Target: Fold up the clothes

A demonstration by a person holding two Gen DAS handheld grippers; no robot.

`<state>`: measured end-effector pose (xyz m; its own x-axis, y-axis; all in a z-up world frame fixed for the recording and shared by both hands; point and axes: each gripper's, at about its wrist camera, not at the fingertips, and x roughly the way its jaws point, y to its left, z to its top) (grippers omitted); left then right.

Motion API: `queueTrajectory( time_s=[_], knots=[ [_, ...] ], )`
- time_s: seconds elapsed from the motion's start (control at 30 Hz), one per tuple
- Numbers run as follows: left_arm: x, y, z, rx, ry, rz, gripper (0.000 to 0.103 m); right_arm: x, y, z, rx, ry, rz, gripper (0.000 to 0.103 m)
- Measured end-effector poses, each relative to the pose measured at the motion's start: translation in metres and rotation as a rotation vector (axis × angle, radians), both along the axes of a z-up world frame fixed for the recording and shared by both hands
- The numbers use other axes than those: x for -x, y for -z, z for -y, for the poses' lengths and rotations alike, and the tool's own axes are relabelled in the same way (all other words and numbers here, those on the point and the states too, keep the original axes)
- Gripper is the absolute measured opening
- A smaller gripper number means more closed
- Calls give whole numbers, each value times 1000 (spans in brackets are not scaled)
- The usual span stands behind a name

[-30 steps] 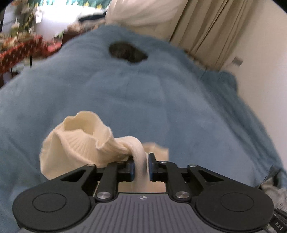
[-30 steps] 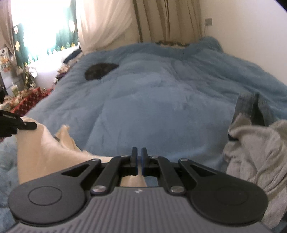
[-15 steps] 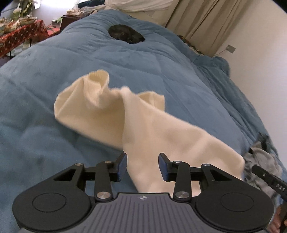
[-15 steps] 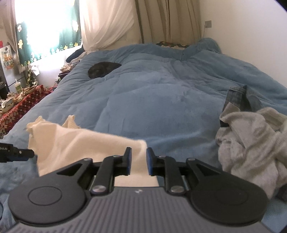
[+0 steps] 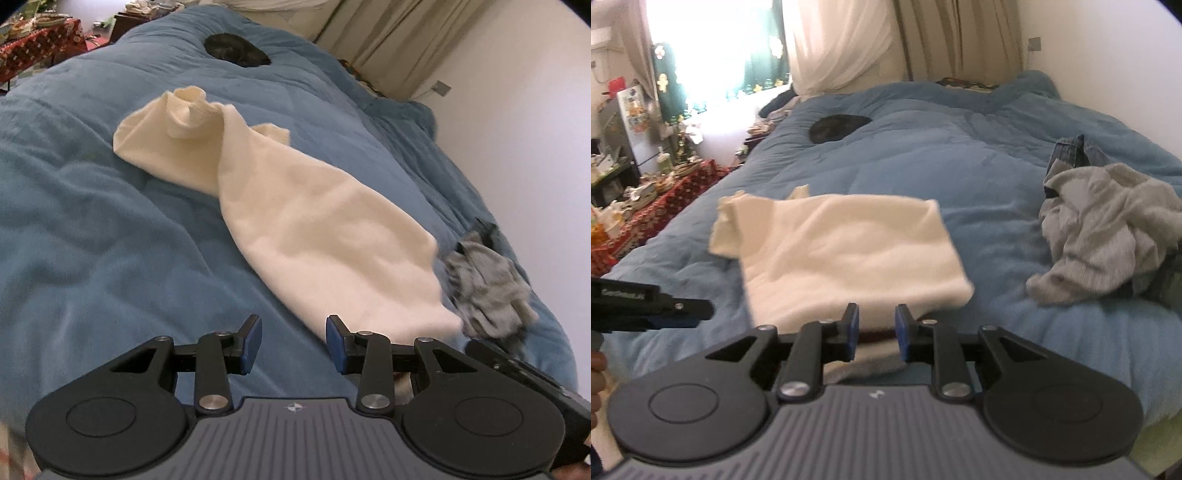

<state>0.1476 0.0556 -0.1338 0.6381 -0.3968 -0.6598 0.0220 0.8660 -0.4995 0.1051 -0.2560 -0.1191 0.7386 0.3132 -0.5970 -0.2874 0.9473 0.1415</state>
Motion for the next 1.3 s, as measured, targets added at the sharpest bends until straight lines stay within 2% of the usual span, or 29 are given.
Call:
queueTrajectory(
  time_s=[0.1, 0.23, 0.3, 0.43, 0.47, 0.5, 0.53, 0.63, 0.67, 0.7, 0.73, 0.87, 0.93, 1.07, 1.13, 1.17, 1.27, 1.3],
  knots=[
    [18, 5, 9, -11, 27, -5, 38, 15, 3, 1, -1, -12, -5, 33],
    [29, 16, 26, -98, 81, 14, 37, 25, 19, 4, 20, -19, -7, 47],
    [30, 22, 33, -151, 101, 26, 37, 24, 28, 7, 33, -18, -2, 54],
    [25, 31, 44, -206, 130, 52, 38, 13, 45, 14, 48, -3, -5, 58],
    [25, 31, 47, -215, 137, 64, 40, 10, 49, 15, 60, 0, -5, 62],
    [26, 32, 50, -224, 144, 76, 48, 6, 53, 15, 80, 3, -3, 68],
    [27, 32, 53, -233, 151, 88, 60, 2, 57, 14, 99, 5, -2, 70],
    [30, 34, 63, -259, 172, 125, 69, -2, 65, 12, 161, -27, 27, 77],
    [31, 34, 66, -268, 179, 137, 71, -3, 67, 11, 179, -46, 34, 83],
    [32, 35, 69, -276, 186, 149, 74, -4, 68, 9, 195, -71, 38, 97],
    [33, 35, 72, -285, 193, 161, 77, -4, 68, 8, 207, -89, 46, 102],
    [37, 37, 85, -318, 221, 210, 89, 3, 68, 2, 251, -92, 110, 102],
    [42, 36, 85, -255, 224, 218, 92, 5, 68, 2, 261, -92, 138, 102],
    [49, 34, 93, -242, 208, 271, 93, 4, 68, 12, 209, -125, 151, 102],
    [49, 32, 96, -214, 199, 263, 98, 4, 69, 15, 195, -114, 160, 102],
    [48, 31, 98, -201, 202, 252, 98, 4, 69, 17, 193, -110, 169, 102],
    [46, 34, 103, -224, 225, 253, 95, 0, 74, 15, 232, -109, 176, 102],
    [46, 36, 105, -234, 237, 258, 88, -3, 76, 13, 251, -112, 173, 98]
  ],
)
